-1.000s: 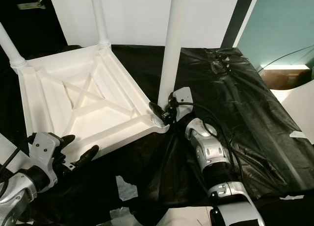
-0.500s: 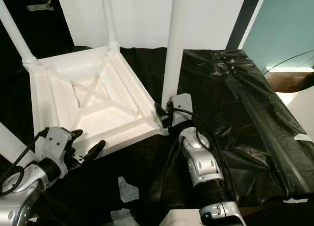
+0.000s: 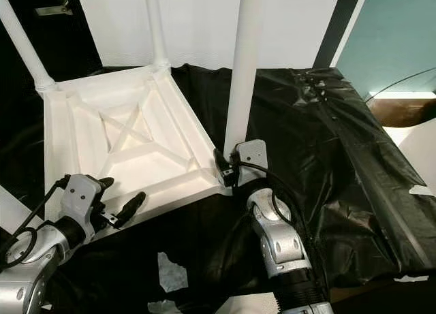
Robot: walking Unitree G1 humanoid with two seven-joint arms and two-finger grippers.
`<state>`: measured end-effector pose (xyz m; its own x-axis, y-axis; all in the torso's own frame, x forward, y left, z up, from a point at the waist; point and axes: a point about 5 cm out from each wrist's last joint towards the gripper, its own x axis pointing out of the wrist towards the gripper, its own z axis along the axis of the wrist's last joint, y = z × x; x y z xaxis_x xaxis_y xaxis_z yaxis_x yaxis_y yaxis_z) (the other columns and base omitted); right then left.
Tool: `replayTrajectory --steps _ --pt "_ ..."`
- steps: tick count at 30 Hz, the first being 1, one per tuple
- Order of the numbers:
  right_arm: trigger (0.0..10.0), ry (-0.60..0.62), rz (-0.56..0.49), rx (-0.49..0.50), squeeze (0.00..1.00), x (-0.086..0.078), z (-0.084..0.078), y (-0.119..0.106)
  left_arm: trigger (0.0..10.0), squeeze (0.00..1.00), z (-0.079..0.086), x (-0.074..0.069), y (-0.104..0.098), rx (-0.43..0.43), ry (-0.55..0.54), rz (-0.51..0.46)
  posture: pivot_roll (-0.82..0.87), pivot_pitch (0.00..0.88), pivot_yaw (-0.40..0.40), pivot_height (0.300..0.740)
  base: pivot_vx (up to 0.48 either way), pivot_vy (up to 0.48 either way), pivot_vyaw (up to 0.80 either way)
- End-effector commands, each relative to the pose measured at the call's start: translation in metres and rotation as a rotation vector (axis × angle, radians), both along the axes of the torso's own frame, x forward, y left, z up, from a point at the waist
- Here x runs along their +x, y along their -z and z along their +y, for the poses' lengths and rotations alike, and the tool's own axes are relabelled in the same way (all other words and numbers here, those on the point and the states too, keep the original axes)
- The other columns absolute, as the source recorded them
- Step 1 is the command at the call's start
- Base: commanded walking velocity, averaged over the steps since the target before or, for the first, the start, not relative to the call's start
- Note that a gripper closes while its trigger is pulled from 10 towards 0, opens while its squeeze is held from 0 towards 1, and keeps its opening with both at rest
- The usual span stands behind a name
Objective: Building children table
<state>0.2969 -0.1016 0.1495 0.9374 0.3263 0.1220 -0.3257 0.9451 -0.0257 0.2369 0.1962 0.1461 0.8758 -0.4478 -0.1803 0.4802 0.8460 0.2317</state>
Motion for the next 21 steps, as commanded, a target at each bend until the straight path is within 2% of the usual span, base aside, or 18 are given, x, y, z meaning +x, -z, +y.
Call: replayTrajectory --steps 1,8,9,13,14,15,17,20,21 --pt "10.0 0.056 0.063 -0.05 0.0 -0.002 -0.018 0.015 10.0 0.0 0.012 0.001 0.001 0.02 -0.105 -0.018 0.17 0.059 -0.046 0.74 0.0 0.0 0.0" --pt "10.0 0.039 0.045 -0.031 0.0 0.013 -0.02 0.007 10.0 0.0 0.0 -0.004 -0.003 0.0 -0.032 -0.027 0.19 0.056 -0.047 0.74 0.0 0.0 0.0" --pt "10.0 0.036 0.044 -0.023 1.0 0.015 -0.02 0.006 10.0 0.0 -0.003 -0.005 -0.004 -0.005 -0.019 -0.032 0.19 0.053 -0.052 0.74 0.0 0.0 0.0" --pt "10.0 0.019 0.03 0.009 1.0 0.018 -0.019 0.002 10.0 0.0 -0.013 -0.007 -0.007 -0.049 0.018 -0.033 0.21 0.048 -0.061 0.74 0.0 0.0 0.0" --pt "10.0 0.003 0.018 0.028 0.0 0.017 -0.017 0.0 10.0 0.0 -0.02 -0.008 -0.008 -0.069 0.041 -0.031 0.21 0.048 -0.063 0.74 0.0 0.0 0.0" --pt "10.0 0.003 0.018 0.028 0.0 0.017 -0.017 0.0 10.0 0.0 -0.02 -0.008 -0.008 -0.069 0.041 -0.031 0.21 0.048 -0.063 0.74 0.0 0.0 0.0" --pt "10.0 -0.028 0.006 0.065 0.0 0.014 -0.013 -0.002 10.0 0.0 -0.032 -0.011 -0.008 -0.088 0.081 -0.027 0.22 0.046 -0.069 0.74 0.0 0.0 0.0" --pt "10.0 -0.04 0.001 0.083 0.0 0.013 -0.011 -0.002 10.0 0.0 -0.038 -0.012 -0.008 -0.095 0.097 -0.025 0.22 0.045 -0.071 0.74 0.0 0.0 0.0" --pt "10.0 -0.051 -0.002 0.1 0.0 0.013 -0.01 -0.002 10.0 0.0 -0.045 -0.013 -0.007 -0.106 0.119 -0.019 0.22 0.045 -0.071 0.74 0.0 0.0 0.0"
